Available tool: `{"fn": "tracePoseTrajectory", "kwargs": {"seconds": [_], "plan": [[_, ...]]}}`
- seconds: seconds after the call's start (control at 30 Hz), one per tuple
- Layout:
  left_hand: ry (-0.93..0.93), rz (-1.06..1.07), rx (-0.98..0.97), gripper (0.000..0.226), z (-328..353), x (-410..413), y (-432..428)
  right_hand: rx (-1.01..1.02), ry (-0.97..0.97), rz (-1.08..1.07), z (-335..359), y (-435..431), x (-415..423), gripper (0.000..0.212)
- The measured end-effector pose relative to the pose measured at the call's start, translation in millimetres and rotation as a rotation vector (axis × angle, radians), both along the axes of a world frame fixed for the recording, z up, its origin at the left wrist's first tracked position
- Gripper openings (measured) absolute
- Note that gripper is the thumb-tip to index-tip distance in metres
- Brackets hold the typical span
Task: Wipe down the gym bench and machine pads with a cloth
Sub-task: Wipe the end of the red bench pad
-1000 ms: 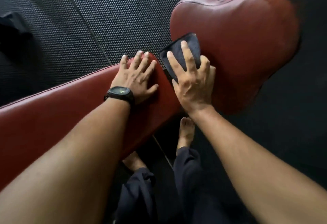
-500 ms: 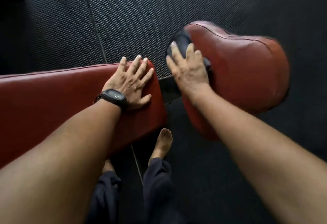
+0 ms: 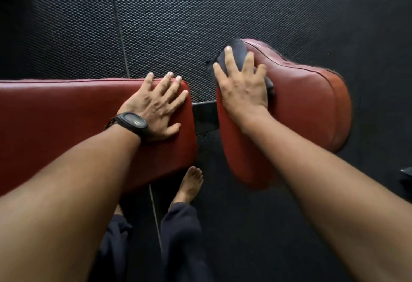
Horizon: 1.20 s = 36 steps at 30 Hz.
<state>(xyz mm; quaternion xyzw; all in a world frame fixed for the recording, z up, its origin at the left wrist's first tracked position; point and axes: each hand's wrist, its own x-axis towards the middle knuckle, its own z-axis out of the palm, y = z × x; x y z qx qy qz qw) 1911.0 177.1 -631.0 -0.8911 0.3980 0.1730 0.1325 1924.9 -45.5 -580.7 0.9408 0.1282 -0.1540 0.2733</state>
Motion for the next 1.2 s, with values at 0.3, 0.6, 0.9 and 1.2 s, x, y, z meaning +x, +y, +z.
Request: {"fn": "tracePoseTrajectory", "kwargs": {"seconds": [0.3,0.6,0.9,1.2], "plan": [[0.003,0.020,-0.009,0.096,-1.9,-1.3,-1.1,-0.112,0.274,0.400,-34.1,6.0,-46.6,0.059],[0.015,0.022,-0.033,0.093,-5.3,0.5,-1.8,0.085,-0.041,0.121,19.1,-17.1,28.5,0.030],[0.013,0.023,-0.008,0.092,-3.9,-0.2,-3.7,-0.018,0.138,0.366,-6.8,-7.9,-24.2,0.054],[0.031,0.015,0.019,0.095,-2.0,1.8,-5.1,-0.037,-0.018,0.049,52.5,-26.1,-14.2,0.054]]}}
